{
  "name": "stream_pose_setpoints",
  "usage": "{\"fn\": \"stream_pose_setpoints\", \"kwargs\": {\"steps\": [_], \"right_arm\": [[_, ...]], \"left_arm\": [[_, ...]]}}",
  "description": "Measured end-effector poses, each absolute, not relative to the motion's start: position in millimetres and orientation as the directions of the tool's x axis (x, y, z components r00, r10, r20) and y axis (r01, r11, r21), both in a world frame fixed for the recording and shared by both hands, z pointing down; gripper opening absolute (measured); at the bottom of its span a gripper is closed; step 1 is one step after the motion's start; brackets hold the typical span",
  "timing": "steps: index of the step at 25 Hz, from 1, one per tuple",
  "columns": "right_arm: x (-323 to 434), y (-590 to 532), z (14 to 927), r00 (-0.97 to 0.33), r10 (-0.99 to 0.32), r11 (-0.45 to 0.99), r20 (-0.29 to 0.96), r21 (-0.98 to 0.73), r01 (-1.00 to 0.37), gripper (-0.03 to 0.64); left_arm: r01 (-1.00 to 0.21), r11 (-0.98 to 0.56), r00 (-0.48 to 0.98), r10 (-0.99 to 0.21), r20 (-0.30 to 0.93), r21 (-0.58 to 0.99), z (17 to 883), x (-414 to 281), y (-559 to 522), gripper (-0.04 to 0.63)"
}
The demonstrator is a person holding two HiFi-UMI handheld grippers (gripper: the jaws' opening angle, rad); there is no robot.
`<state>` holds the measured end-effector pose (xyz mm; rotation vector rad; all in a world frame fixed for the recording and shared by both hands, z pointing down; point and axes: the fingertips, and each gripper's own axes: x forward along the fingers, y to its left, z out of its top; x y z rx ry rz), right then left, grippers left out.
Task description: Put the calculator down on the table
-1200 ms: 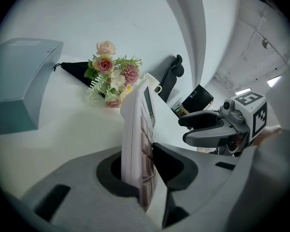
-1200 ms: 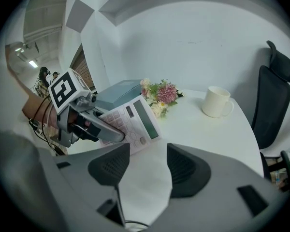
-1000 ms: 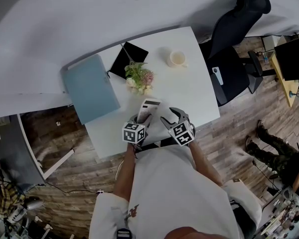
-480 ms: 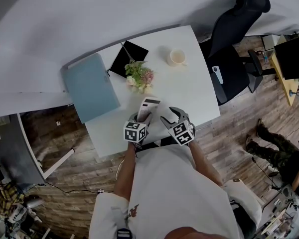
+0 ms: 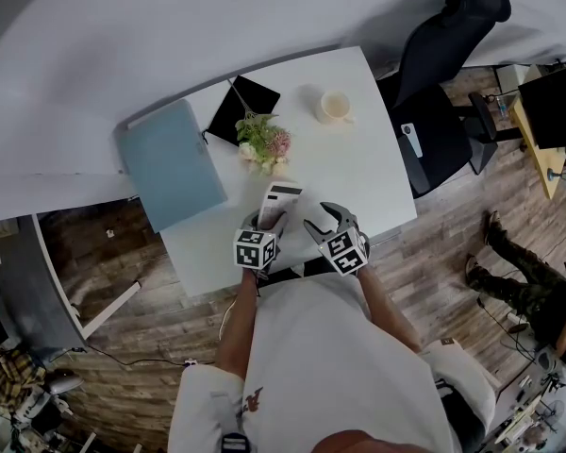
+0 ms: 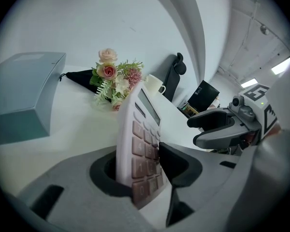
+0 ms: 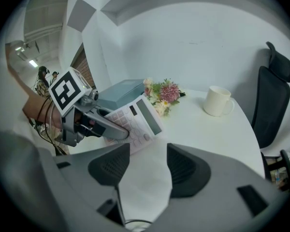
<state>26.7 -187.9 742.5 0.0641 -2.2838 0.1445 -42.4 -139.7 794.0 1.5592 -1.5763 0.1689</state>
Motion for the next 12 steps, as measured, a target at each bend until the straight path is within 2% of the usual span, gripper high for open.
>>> {"fn": "stream_pose_setpoints", "kwargs": {"steps": [12], "right_arm": [[29.7,-184.6,743.2,-0.653,0.002,0.992,0.758,-0.082,-0.093,0.245]], "left_arm": [[-0.854,0.249,0.13,-0.748,0.651,0.457,799.8,-51.5,-133.3,0.24]]}}
